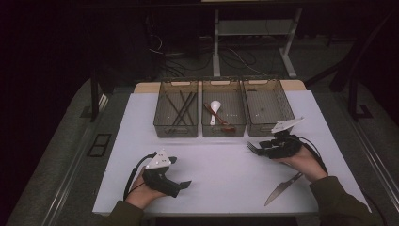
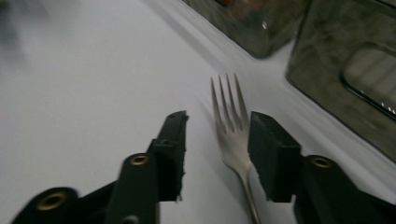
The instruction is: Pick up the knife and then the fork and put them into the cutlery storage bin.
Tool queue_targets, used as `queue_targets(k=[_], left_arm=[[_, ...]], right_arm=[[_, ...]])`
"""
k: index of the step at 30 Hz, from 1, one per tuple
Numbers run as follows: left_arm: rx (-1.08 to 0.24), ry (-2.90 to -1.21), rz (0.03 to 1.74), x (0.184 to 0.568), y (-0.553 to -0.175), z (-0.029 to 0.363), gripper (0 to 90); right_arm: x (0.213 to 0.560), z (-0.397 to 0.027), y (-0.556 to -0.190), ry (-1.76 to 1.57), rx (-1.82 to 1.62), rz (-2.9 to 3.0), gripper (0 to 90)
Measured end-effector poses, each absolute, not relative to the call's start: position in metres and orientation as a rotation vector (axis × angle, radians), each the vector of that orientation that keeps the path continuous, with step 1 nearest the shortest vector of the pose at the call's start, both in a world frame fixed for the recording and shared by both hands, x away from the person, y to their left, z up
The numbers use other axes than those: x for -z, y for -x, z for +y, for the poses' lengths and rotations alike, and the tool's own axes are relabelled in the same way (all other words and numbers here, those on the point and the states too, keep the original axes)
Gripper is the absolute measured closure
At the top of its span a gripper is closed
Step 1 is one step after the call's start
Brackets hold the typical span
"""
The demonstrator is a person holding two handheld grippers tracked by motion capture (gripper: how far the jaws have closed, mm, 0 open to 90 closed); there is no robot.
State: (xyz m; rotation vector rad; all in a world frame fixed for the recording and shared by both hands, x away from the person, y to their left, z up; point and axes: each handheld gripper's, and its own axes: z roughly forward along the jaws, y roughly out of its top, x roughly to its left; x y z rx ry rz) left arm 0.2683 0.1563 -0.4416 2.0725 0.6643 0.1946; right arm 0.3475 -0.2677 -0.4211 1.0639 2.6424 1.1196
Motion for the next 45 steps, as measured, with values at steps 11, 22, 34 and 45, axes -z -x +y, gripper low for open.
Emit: queue_targets(k=[11,22,34,45], left_arm=[[-0.193,-2.075,0.664,0.442,-0.269,0.156,0.0],[-0.199,-2.079,0.665,0.442,-0.269,0.157,0.0],[-0.222,-2.098,0.661,0.442,-0.270,0.160,0.0],[-0.223,-2.096,0.662,0.442,-0.270,0.160,0.0]], right_arm=[[0.415,-0.279,-0.354,-1.002,-0.835,2.789,51.3],[0.416,-0.269,-0.364,-0.893,-0.528,2.935,68.9],[0.421,-0.253,-0.367,-0.765,-0.312,2.983,79.9],[0.420,-0.245,-0.367,-0.733,-0.240,2.992,83.9]])
